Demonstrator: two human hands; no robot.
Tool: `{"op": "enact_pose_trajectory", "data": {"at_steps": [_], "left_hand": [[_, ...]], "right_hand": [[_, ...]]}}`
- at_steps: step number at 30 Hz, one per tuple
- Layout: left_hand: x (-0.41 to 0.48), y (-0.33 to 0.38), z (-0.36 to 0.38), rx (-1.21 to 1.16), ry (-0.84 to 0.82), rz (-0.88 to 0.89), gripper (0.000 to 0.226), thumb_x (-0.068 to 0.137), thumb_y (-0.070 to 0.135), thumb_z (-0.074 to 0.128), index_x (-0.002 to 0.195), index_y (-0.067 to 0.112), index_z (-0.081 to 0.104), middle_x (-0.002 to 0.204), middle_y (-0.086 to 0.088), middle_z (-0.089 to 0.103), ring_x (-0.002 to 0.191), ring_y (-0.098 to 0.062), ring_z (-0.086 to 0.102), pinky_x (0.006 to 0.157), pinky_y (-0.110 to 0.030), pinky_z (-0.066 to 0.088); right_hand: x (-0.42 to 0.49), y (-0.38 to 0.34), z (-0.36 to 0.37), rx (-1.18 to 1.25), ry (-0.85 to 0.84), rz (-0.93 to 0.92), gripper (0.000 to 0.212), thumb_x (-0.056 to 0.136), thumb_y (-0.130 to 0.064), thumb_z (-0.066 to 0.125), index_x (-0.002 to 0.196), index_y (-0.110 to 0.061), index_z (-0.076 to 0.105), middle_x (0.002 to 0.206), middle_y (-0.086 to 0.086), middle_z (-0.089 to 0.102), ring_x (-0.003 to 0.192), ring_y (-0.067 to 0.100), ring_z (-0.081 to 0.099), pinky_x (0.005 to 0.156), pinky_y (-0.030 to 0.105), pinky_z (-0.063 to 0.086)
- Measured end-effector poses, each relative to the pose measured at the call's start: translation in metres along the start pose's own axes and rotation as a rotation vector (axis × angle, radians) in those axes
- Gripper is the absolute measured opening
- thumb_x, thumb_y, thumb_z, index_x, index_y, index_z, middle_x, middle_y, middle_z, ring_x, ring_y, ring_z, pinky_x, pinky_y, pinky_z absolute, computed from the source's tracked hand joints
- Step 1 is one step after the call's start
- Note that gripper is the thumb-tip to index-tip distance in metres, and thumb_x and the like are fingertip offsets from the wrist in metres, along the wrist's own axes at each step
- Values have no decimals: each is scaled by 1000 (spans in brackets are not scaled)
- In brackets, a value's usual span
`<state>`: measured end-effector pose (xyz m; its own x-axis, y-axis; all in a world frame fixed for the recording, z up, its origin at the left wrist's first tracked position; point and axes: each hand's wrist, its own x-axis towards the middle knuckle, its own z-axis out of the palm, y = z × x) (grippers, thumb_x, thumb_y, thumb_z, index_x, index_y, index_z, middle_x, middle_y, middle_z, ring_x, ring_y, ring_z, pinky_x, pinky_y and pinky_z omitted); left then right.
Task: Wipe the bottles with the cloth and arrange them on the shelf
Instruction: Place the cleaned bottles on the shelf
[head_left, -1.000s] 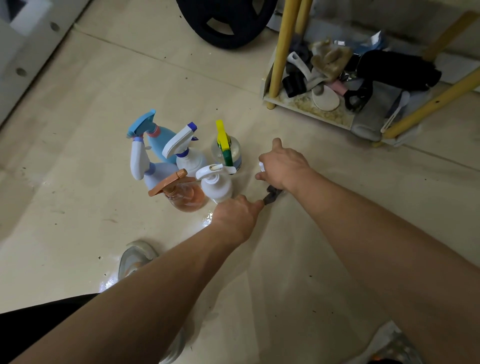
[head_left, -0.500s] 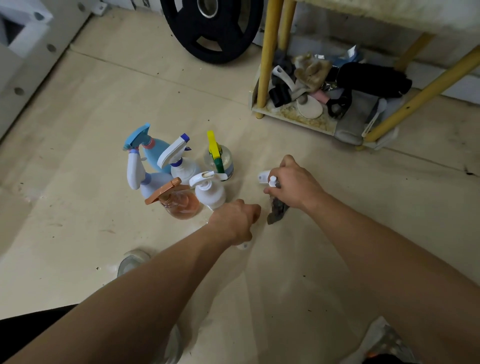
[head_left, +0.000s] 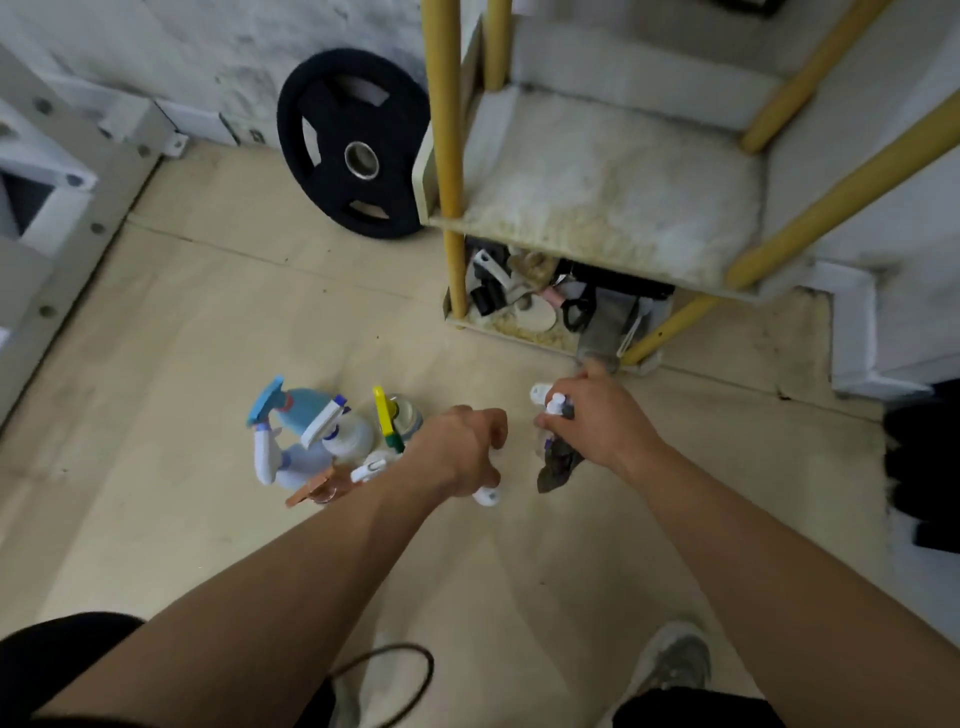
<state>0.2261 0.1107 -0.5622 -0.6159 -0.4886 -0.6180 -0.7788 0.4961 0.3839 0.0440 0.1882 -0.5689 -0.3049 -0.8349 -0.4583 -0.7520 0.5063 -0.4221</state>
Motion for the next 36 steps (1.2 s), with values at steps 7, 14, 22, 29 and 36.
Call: {"op": "enact_pose_trajectory", "data": {"at_steps": [7,14,22,29,36], "left_hand": [[-122,94,-153,36,-22,-23,41,74,28,80,107,26,57,96,-1,52,86,-22,52,68,-30,39],[-215,212,-301,85,48,-20,40,74,28,79,106,28,56,97,1,55,85,-23,54,66,-31,39],[-263,332,-413,71,158,-48,40,72,28,81,98,33,50,92,4,55,83,-21,56,60,-31,41],[-210,373,-474,75,223,-24,38,75,23,80,101,32,53,95,2,56,79,-19,56,58,-29,42],[-104,373,-506,138,229,83,38,76,21,80,105,29,57,105,-1,60,87,-23,58,69,-33,47]], "right_hand": [[-114,-60,-159,84,-33,36,24,88,-41,76,101,-21,72,123,6,45,96,28,62,82,35,50],[-202,-101,-344,126,10,4,24,88,-42,76,100,-21,72,109,3,43,90,25,60,79,36,51],[-246,-108,-519,134,76,-97,26,88,-41,77,102,-20,72,105,0,41,84,18,55,67,26,38],[-196,-101,-583,96,134,-75,25,88,-38,77,97,-16,72,104,3,44,88,24,59,77,35,49],[-110,-74,-593,74,168,68,21,88,-37,76,94,-18,72,111,4,46,89,25,61,81,37,52]]}}
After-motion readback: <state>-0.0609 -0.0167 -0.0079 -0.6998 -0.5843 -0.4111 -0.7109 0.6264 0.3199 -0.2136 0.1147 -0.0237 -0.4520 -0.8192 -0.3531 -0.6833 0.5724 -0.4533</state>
